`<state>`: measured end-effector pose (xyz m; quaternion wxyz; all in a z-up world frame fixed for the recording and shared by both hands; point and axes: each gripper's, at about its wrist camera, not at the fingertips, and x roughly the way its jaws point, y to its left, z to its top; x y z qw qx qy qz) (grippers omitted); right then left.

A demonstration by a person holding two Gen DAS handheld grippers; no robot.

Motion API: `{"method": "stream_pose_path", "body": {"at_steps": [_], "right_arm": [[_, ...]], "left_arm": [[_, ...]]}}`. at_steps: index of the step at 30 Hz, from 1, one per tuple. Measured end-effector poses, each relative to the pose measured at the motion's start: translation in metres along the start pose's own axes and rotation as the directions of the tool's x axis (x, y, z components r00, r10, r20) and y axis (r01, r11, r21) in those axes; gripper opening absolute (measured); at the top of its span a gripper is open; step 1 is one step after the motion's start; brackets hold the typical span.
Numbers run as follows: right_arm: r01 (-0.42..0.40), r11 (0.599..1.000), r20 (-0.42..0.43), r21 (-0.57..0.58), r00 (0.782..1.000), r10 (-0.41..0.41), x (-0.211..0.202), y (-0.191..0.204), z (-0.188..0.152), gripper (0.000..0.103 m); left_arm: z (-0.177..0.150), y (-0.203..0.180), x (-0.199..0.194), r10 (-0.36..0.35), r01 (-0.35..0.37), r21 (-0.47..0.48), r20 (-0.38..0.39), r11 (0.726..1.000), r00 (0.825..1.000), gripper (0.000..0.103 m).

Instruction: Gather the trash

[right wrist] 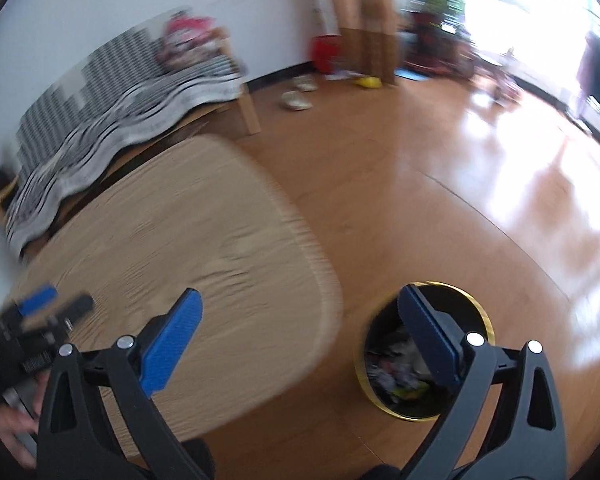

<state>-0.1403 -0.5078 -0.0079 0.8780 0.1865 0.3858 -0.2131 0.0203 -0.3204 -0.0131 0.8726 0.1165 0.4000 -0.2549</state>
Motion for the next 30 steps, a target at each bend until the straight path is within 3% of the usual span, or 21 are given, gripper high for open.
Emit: {"method": "stream_pose_path", "body": {"at_steps": [4, 9, 16, 22, 30], "right_arm": [[-0.095, 0.988, -0.025, -0.118, 0.995, 0.092, 0.017, 0.078, -0.003, 0.095], [-0.192, 0.941, -0.084, -0.278, 0.981, 0.175, 0.037, 0.178, -0.015, 0.095], [-0.264, 0.88, -0.132, -0.395, 0.964, 0.23, 0.052, 0.271, -0.034, 0.095], [-0.289, 0.869, -0.144, -0.401, 0.957, 0.252, 0.065, 0.301, -0.035, 0.095], [-0.295, 0.872, -0.157, -0.392, 0.955, 0.252, 0.07, 0.305, -0.04, 0.095]], "left_arm": [[-0.016, 0.079, -0.026, 0.094, -0.092, -0.109, 0.012, 0.99, 0.995, 0.096], [-0.042, 0.164, -0.05, 0.21, -0.207, -0.242, -0.014, 0.948, 0.978, 0.096], [-0.074, 0.224, -0.064, 0.29, -0.288, -0.319, -0.042, 0.903, 0.956, 0.096], [-0.084, 0.251, -0.066, 0.29, -0.288, -0.373, -0.052, 0.882, 0.955, 0.096], [-0.082, 0.244, -0.061, 0.282, -0.281, -0.348, -0.048, 0.894, 0.958, 0.096]]}}
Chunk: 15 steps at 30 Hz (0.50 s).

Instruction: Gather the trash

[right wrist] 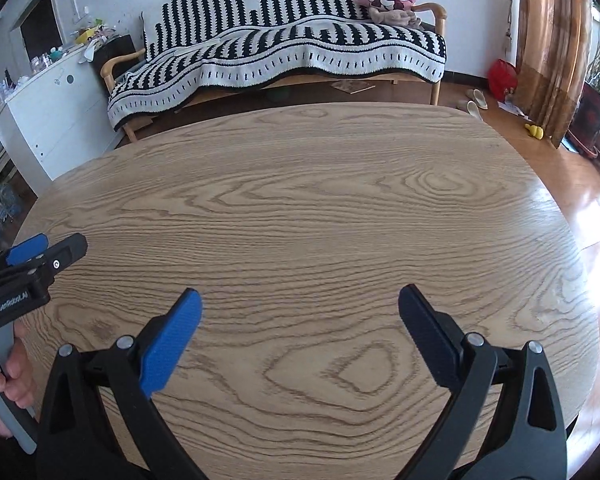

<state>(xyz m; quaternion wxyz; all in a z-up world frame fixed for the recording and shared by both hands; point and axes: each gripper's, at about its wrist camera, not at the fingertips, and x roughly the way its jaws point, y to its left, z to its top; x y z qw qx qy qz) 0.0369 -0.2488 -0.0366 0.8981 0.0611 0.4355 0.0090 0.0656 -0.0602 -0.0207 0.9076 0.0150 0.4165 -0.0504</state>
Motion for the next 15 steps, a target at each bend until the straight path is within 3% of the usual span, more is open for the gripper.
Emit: {"method": "stream_pose_path", "body": {"at_steps": [15], "right_arm": [[0.012, 1.0, 0.002, 0.009, 1.0, -0.012, -0.01, -0.014, -0.008, 0.096]], "left_arm": [[-0.002, -0.002, 0.002, 0.001, -0.001, 0.006, -0.005, 1.0, 1.0, 0.096]]}}
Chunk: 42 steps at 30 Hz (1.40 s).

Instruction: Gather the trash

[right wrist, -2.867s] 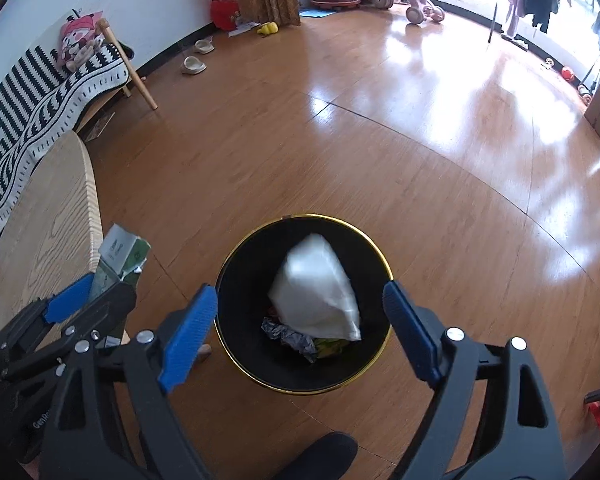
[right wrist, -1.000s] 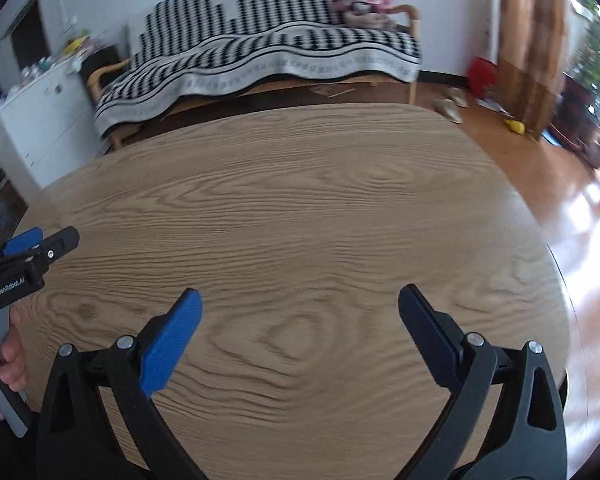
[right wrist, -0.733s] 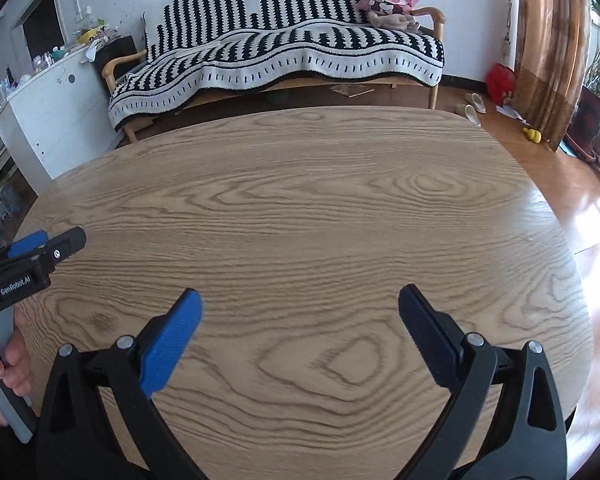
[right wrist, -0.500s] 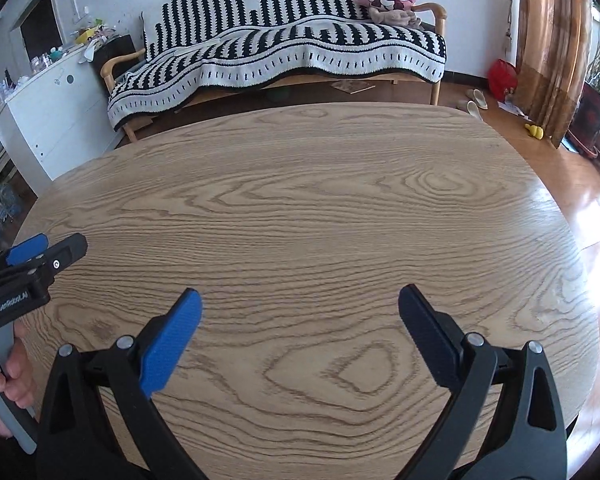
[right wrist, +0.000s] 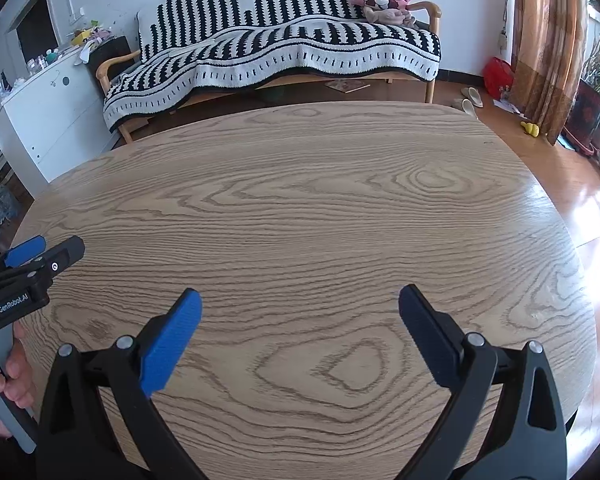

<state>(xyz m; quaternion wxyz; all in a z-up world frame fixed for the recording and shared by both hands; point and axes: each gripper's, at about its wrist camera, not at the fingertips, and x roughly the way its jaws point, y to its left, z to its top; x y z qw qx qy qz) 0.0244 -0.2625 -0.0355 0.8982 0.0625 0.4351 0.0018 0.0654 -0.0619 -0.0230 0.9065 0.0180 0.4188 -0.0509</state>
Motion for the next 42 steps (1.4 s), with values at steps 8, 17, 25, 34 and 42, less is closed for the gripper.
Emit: {"method": "stream_pose_path", "body": {"at_steps": [8, 17, 25, 34, 42], "right_arm": [[0.004, 1.0, 0.0, -0.005, 1.0, -0.004, -0.0012, -0.0005, -0.001, 0.096], [0.007, 1.0, -0.002, -0.009, 1.0, -0.007, -0.0014, -0.0007, -0.0014, 0.096], [0.008, 1.0, -0.003, -0.01, 1.0, -0.008, -0.0013, -0.001, -0.0016, 0.096], [0.008, 1.0, -0.002, -0.011, 1.0, -0.008, -0.0017, -0.0009, -0.0019, 0.096], [0.009, 1.0, -0.002, -0.012, 1.0, -0.009, -0.0022, -0.0012, -0.002, 0.096]], "left_arm": [[-0.0005, 0.001, 0.0002, 0.0, 0.0, 0.0, 0.001, 1.0, 1.0, 0.096], [-0.0002, 0.0015, 0.0006, -0.001, 0.001, 0.0, 0.0, 1.0, 1.0, 0.096], [-0.0001, 0.0016, 0.0006, -0.001, 0.001, 0.0, 0.0, 1.0, 1.0, 0.096], [0.0, 0.0017, 0.0009, 0.002, -0.002, 0.0, -0.001, 1.0, 1.0, 0.096], [-0.006, 0.0085, 0.0, 0.004, -0.004, -0.007, -0.007, 1.0, 1.0, 0.096]]}}
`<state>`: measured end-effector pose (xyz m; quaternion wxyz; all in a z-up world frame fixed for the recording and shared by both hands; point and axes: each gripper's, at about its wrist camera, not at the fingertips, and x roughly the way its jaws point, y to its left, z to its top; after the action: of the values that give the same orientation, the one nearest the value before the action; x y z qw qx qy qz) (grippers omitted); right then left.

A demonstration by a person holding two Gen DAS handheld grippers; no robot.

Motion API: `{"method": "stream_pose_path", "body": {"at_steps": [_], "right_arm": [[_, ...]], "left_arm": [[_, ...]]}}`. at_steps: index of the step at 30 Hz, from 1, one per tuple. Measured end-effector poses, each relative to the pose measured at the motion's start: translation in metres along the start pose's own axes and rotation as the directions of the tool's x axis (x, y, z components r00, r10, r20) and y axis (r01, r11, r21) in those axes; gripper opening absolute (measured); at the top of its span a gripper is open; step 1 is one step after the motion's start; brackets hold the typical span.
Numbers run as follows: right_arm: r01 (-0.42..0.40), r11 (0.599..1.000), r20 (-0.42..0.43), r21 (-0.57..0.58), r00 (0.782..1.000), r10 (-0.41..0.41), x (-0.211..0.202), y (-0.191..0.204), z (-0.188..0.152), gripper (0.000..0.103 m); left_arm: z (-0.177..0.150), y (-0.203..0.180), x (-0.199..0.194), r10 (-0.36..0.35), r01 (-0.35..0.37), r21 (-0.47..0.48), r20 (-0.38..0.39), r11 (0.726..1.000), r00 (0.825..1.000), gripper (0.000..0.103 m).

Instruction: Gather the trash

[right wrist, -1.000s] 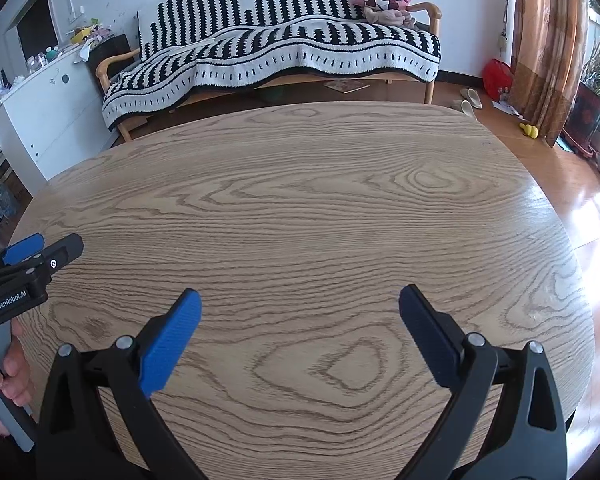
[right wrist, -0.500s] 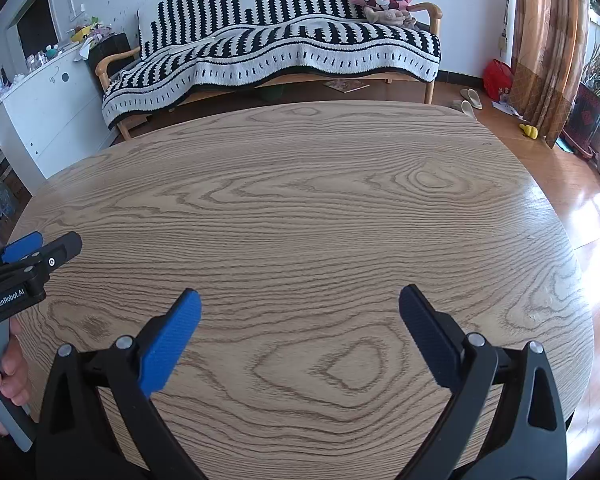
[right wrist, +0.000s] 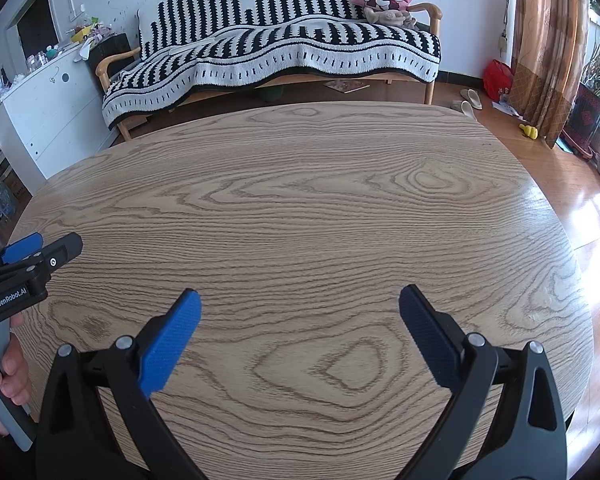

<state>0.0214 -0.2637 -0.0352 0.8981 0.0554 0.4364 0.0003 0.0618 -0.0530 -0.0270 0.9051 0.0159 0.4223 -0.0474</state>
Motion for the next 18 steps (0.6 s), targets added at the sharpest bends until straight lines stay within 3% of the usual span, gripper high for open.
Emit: {"method": "stream_pose_path", "body": {"at_steps": [18], "right_arm": [[0.001, 1.0, -0.001, -0.002, 1.0, -0.001, 0.0005, 0.0004, -0.0001, 0.096]], "left_arm": [[-0.0015, -0.0031, -0.0055, 0.004, -0.004, 0.012, 0.004, 1.0, 1.0, 0.096]]}}
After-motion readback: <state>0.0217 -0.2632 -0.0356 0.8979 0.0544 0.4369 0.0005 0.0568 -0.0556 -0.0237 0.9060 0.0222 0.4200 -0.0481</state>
